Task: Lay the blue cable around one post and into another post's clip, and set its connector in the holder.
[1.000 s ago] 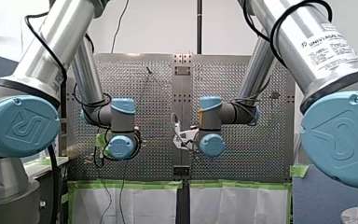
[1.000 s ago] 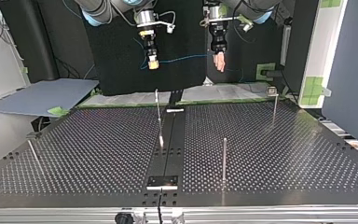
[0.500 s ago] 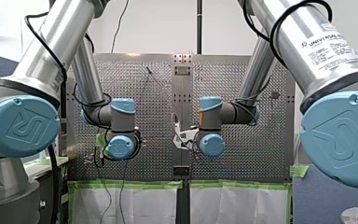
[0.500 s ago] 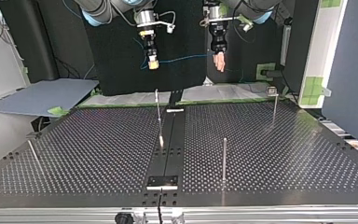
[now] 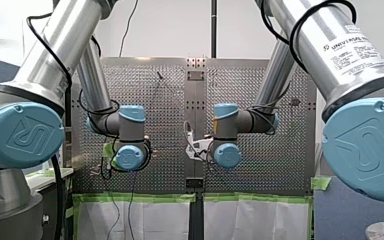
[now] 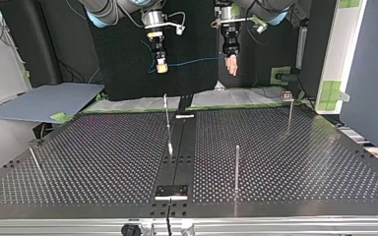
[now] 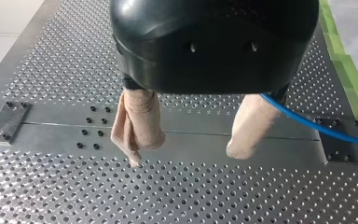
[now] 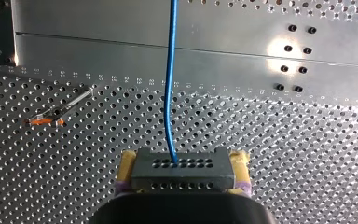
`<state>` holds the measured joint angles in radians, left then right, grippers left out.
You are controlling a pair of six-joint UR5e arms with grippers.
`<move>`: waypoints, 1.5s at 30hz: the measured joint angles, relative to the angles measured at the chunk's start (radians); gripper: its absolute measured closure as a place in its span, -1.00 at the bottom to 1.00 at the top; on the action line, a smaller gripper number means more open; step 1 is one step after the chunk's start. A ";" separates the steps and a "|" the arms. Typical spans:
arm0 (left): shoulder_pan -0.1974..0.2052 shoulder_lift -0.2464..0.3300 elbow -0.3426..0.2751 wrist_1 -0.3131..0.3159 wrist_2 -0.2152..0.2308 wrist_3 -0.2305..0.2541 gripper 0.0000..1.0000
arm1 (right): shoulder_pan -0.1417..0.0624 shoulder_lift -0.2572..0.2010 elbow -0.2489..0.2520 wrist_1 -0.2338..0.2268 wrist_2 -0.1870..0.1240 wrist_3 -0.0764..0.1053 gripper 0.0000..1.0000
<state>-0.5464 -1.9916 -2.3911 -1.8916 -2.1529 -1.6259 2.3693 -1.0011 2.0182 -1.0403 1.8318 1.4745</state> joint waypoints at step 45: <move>-0.029 -0.011 -0.029 -0.009 0.026 -0.004 -1.00 | -0.026 0.032 0.012 0.058 -0.002 0.000 1.00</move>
<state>-0.5758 -2.0029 -2.4204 -1.9001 -2.1271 -1.6300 2.3432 -0.9689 2.0304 -0.9820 1.8302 1.4744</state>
